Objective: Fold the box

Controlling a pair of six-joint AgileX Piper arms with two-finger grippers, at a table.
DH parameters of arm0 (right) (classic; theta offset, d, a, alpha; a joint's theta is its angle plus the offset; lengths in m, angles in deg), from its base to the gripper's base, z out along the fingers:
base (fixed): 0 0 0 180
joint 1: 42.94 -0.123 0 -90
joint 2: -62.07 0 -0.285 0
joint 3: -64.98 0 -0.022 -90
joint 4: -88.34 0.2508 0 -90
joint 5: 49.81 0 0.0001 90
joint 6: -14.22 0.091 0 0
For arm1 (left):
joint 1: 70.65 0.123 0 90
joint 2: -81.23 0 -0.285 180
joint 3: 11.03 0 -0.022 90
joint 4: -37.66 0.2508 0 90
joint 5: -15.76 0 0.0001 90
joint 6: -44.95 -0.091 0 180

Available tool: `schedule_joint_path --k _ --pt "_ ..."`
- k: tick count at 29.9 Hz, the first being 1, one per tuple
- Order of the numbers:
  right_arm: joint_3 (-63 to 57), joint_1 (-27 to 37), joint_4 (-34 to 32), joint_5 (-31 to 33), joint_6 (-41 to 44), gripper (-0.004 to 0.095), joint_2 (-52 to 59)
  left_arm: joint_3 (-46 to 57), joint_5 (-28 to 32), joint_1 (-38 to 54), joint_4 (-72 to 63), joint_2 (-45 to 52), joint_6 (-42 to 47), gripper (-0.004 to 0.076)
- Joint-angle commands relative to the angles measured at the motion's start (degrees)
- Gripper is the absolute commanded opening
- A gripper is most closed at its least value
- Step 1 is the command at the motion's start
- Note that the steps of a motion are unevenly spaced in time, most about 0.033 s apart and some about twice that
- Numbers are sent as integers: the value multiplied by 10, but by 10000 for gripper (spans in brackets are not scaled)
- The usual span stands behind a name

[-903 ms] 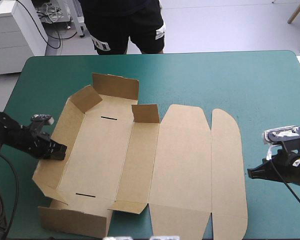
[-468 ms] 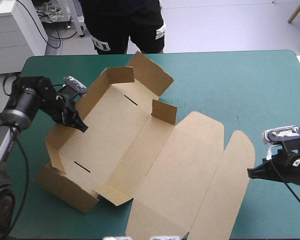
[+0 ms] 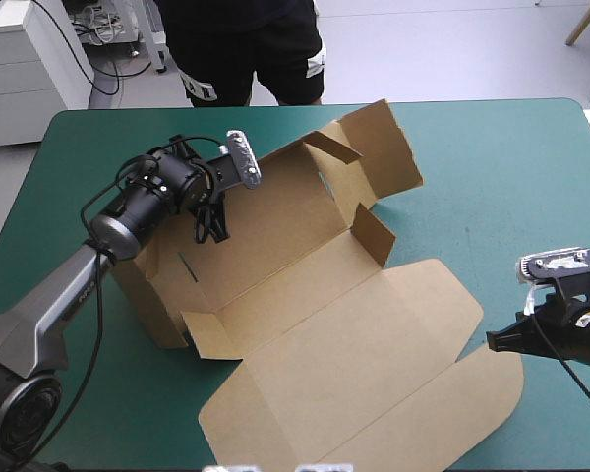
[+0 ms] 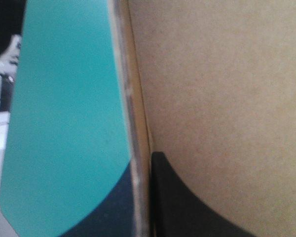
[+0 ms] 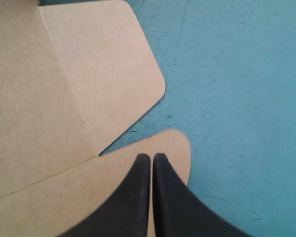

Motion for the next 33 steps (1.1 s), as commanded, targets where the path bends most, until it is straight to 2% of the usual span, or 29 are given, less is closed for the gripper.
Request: schedule_joint_path --k 1,10,17,20,25,33 --pt "13 1 9 -20 -3 -2 3 -20 89 -41 56 24 -7 -8" --pt "13 1 9 -21 -3 -2 3 -20 175 -121 130 23 -6 -8" --pt "13 1 9 -21 -3 -2 3 -19 178 -179 190 23 2 -8" --pt "13 1 9 -21 -3 -2 3 -4 181 -205 251 23 62 -8" --pt "13 1 9 -18 -2 -2 3 51 179 -246 434 23 233 -8" --pt "13 1 9 -12 -1 -2 3 138 119 -314 721 23 502 -8"
